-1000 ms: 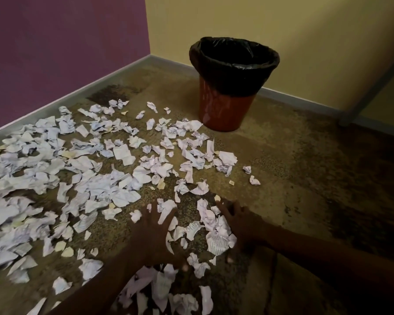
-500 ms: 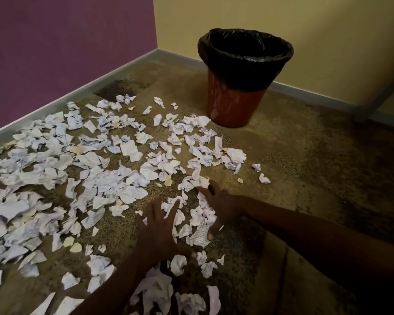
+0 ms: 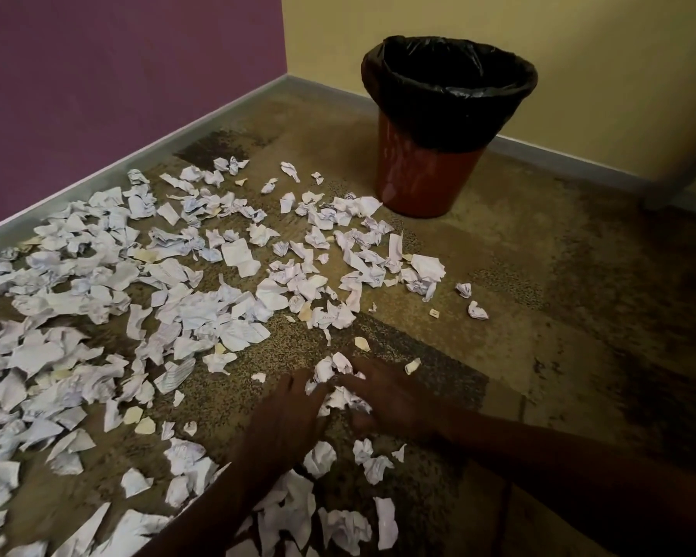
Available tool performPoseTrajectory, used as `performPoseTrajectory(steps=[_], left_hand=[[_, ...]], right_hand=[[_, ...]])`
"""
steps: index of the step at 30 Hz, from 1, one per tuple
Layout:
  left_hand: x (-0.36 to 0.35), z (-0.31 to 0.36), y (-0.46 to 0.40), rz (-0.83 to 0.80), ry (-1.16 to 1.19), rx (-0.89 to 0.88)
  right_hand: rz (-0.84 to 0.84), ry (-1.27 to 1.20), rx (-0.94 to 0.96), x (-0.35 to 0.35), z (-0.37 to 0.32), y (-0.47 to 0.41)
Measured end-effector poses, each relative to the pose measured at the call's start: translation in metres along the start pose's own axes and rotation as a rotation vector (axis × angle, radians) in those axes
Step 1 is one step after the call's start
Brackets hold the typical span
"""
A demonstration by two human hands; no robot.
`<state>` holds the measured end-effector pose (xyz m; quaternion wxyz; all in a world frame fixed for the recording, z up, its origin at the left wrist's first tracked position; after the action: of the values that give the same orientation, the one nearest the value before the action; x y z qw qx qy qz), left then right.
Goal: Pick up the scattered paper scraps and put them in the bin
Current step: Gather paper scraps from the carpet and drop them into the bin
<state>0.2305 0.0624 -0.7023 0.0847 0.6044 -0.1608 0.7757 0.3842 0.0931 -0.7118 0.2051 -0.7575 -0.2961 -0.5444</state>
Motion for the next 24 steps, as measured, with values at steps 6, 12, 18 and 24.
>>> performPoseTrajectory(steps=[6, 12, 18, 24], left_hand=[[0.003, -0.006, -0.004, -0.058, -0.045, -0.001], [0.02, -0.013, -0.003, 0.013, 0.121, 0.185], [0.048, -0.004, -0.02, 0.112, 0.305, 0.313], [0.089, 0.008, -0.05, 0.388, 0.554, 0.388]], right_hand=[[0.146, -0.163, -0.102, 0.021, 0.0, 0.006], [0.236, -0.347, -0.248, 0.03, 0.017, 0.014], [0.374, -0.43, -0.245, 0.061, 0.01, 0.011], [0.654, -0.493, -0.261, 0.112, 0.005, 0.0]])
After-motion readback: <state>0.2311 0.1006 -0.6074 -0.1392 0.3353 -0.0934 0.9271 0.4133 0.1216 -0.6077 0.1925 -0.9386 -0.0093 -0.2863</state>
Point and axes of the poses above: each hand's wrist, its own y-axis away from the middle knuckle, its own x-axis out of the back of the hand, z = x × y, the point moved 6 cm from there along -y, towards the middle knuckle, and after that the axes turned 9 degrees about z, right-handed, at the moved point
